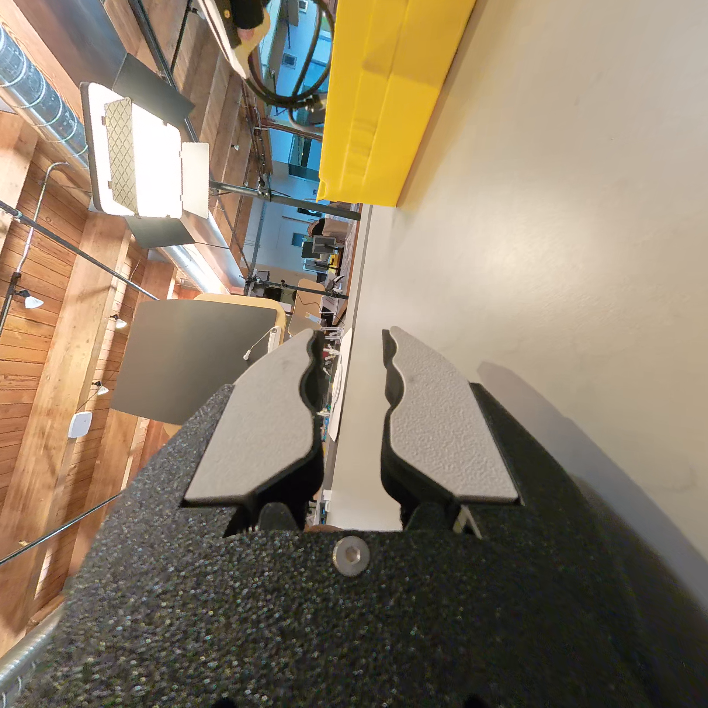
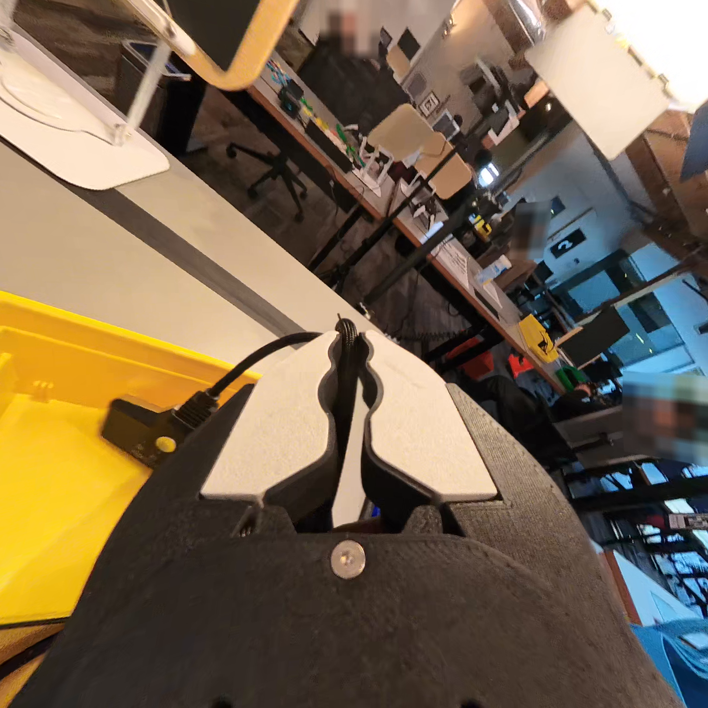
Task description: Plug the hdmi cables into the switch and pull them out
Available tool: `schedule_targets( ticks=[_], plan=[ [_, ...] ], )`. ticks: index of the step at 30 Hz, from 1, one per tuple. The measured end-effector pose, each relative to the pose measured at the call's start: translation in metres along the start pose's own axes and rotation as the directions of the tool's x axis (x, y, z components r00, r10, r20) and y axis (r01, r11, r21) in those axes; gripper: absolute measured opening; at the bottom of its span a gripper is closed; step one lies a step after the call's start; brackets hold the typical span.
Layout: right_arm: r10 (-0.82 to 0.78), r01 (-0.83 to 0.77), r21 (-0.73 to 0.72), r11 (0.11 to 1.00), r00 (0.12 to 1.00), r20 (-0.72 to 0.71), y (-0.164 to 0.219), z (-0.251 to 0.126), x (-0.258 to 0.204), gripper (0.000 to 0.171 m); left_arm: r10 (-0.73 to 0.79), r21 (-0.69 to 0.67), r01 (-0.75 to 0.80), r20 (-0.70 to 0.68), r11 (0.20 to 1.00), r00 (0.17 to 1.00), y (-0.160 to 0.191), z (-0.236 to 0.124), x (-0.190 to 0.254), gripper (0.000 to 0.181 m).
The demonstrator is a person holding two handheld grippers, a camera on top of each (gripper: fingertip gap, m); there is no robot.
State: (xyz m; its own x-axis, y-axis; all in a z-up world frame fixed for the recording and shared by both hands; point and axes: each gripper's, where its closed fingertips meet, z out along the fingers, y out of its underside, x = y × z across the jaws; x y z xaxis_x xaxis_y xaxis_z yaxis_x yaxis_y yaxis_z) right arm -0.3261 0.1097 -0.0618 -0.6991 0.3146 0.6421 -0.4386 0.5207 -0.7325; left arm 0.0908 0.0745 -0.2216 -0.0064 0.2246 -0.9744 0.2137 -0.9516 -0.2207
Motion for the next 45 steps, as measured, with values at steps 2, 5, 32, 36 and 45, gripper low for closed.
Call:
schedule_targets(
  ticks=[2, 5, 32, 36, 45],
  plan=[
    [-0.015, 0.015, 0.016, 1.0, 1.0, 0.02, -0.006, -0.003, -0.009, 0.008, -0.007, -0.002, 0.007, -0.001, 1.0, 1.0, 0.001, 0.0, 0.0, 0.03],
    [0.049, -0.052, 0.043, 0.998, 0.996, 0.074, -0.012, -0.008, -0.023, 0.008, 0.0, -0.005, 0.0, -0.005, 1.0, 1.0, 0.001, 0.001, 0.001, 0.03],
    [0.656, -0.508, -0.417, 0.754, 0.614, 0.439, 0.059, -0.023, -0.144, 0.01, 0.007, -0.012, -0.007, -0.006, 1.0, 1.0, 0.003, 0.0, 0.001, 0.03],
    [0.555, -0.408, -0.387, 0.827, 0.702, 0.446, 0.066, -0.031, -0.146, 0.034, 0.008, -0.013, -0.008, -0.006, 1.0, 1.0, 0.004, -0.001, 0.001, 0.03],
    [0.369, -0.329, -0.171, 0.929, 0.782, 0.502, 0.048, -0.103, -0.125, 0.045, -0.019, -0.065, 0.019, 0.013, 0.998, 1.0, 0.016, -0.002, -0.004, 0.03]
  ],
)
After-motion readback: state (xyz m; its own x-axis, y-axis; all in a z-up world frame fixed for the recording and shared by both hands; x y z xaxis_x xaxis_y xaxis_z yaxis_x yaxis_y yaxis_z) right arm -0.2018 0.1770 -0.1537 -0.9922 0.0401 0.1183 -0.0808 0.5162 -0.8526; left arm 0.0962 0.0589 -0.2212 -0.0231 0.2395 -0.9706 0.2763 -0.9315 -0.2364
